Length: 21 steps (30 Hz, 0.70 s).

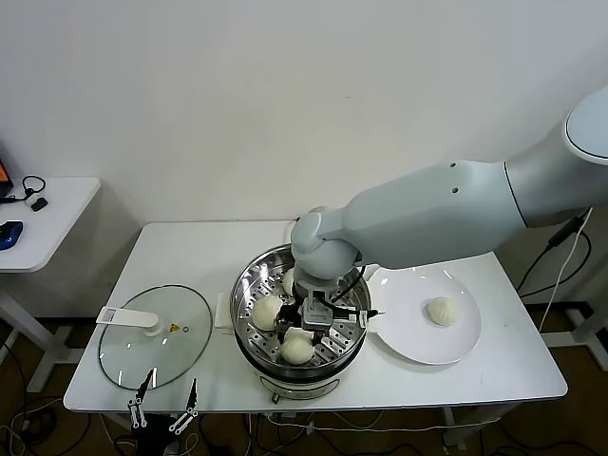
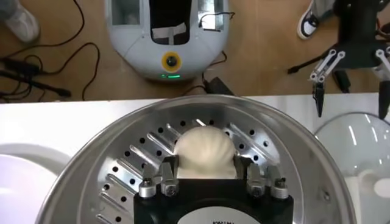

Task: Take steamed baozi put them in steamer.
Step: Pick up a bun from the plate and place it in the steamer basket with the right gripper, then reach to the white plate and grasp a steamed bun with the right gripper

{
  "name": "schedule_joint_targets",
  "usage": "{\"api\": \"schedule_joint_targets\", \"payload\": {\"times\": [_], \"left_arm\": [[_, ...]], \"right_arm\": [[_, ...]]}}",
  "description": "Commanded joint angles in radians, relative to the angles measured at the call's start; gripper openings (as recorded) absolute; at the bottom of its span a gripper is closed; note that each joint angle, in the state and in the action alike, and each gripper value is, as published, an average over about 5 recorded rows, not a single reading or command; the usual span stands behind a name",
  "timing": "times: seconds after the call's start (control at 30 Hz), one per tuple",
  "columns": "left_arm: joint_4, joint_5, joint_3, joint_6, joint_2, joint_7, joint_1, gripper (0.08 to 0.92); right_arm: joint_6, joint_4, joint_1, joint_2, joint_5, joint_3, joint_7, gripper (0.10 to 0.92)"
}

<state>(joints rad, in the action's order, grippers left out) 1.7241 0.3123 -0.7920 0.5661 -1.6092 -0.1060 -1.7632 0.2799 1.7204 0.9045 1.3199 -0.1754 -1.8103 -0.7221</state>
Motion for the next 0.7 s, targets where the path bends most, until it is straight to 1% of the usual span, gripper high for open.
{"api": "schedule_joint_targets", "payload": {"times": [0.03, 0.13, 0.2, 0.33, 0.4, 0.5, 0.6, 0.7], "left_arm": [[0.002, 0.0, -0.002, 0.0, -0.049, 0.0, -0.002, 0.823], [0.004, 0.0, -0.003, 0.0, -0.049, -0.001, -0.003, 0.823], [0.005, 0.0, -0.003, 0.0, -0.049, -0.001, -0.005, 0.823], [0.008, 0.0, -0.003, 0.0, -0.049, -0.001, -0.008, 0.823], [0.01, 0.0, -0.003, 0.001, -0.049, 0.0, -0.01, 0.823], [0.012, 0.0, -0.001, 0.001, -0.049, 0.0, -0.011, 0.823], [0.015, 0.001, 0.004, 0.001, -0.049, 0.0, -0.014, 0.823], [0.018, 0.002, 0.007, 0.002, -0.049, 0.0, -0.017, 0.823]], "right_arm": [[0.056, -0.032, 0.033, 0.008, -0.011, -0.004, -0.004, 0.705], [0.11, -0.049, 0.096, 0.001, -0.075, -0.018, -0.031, 0.782], [0.144, -0.064, 0.148, -0.003, -0.151, -0.036, -0.062, 0.81], [0.159, -0.102, 0.243, -0.02, -0.312, -0.09, -0.145, 0.822], [0.11, -0.121, 0.285, -0.04, -0.401, -0.126, -0.204, 0.822], [-0.01, -0.137, 0.336, -0.091, -0.528, -0.196, -0.306, 0.823], [-0.112, -0.132, 0.364, -0.163, -0.62, -0.268, -0.359, 0.823], [-0.209, -0.128, 0.365, -0.257, -0.664, -0.318, -0.371, 0.823]]}}
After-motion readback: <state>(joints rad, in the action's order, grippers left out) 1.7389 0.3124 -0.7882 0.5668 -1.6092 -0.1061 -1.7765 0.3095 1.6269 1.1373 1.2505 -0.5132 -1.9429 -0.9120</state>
